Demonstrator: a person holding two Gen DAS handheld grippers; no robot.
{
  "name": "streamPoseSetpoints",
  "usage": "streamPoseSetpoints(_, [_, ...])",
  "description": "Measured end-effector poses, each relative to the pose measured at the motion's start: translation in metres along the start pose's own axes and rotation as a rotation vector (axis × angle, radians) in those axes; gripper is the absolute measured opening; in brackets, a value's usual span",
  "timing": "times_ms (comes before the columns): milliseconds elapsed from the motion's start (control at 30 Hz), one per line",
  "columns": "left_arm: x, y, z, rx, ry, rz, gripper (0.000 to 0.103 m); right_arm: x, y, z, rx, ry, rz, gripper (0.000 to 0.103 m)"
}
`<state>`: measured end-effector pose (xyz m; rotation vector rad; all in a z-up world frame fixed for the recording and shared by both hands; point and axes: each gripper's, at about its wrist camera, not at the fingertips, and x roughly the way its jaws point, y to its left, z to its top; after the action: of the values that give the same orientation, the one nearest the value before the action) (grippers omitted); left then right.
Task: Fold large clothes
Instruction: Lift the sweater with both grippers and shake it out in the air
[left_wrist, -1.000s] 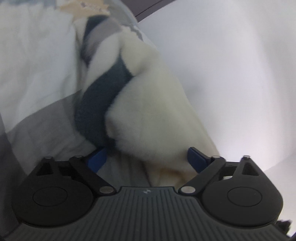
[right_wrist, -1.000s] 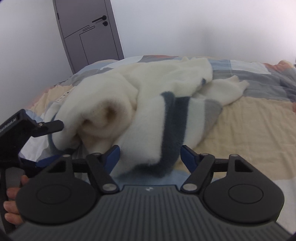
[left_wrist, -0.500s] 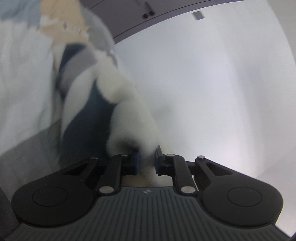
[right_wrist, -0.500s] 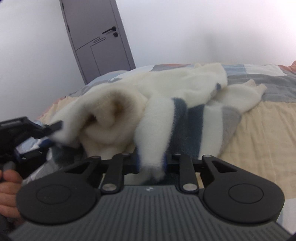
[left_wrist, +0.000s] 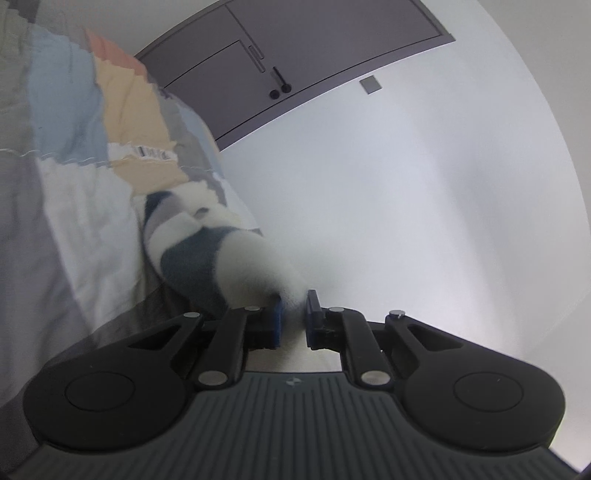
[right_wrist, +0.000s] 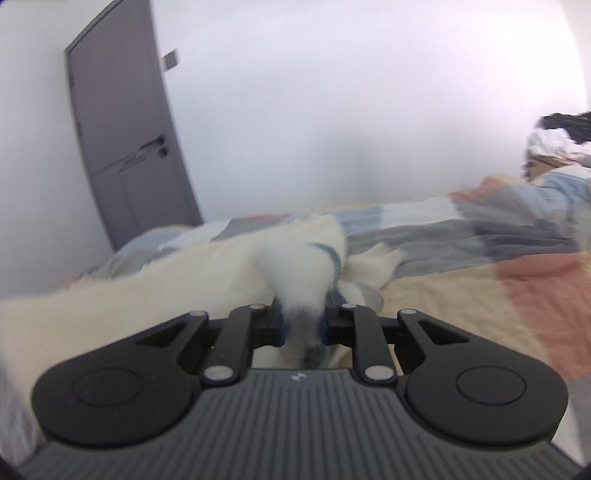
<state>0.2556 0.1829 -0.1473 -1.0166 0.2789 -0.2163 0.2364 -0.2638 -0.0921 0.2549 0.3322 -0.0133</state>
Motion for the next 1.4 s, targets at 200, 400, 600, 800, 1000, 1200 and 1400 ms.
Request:
streamPoseSetpoints(200, [-0.017, 0.002, -0.008, 0.04, 0.053, 0.093, 0.013, 0.0, -0.012, -0.005, -0.019, 0.098, -0.013, 0.02])
streamPoseSetpoints(400, [0.012, 0.01, -0.026, 0.166, 0.149, 0.31, 0.014, 0.037, -0.016, -0.02, 0.012, 0.213, -0.034, 0.022])
streamPoseSetpoints(600, [0.039, 0.043, -0.028, 0.17, 0.212, 0.459, 0.017, 0.076, -0.009, -0.028, 0.0, 0.246, -0.053, 0.028])
streamPoseSetpoints(800, [0.064, 0.07, -0.028, 0.121, 0.238, 0.477, 0.023, 0.116, -0.004, -0.048, -0.042, 0.299, -0.048, 0.031])
streamPoseSetpoints(1000, [0.055, 0.058, -0.029, 0.148, 0.235, 0.502, 0.052, 0.111, -0.005, -0.046, -0.009, 0.278, -0.043, 0.035])
streamPoseSetpoints(1200, [0.029, 0.058, -0.031, -0.002, 0.265, 0.429, 0.065, 0.08, -0.003, -0.04, 0.04, 0.283, -0.005, 0.061])
streamPoseSetpoints(1400, [0.008, 0.029, -0.051, 0.029, 0.284, 0.37, 0.07, 0.031, 0.0, -0.044, 0.084, 0.289, 0.035, 0.078])
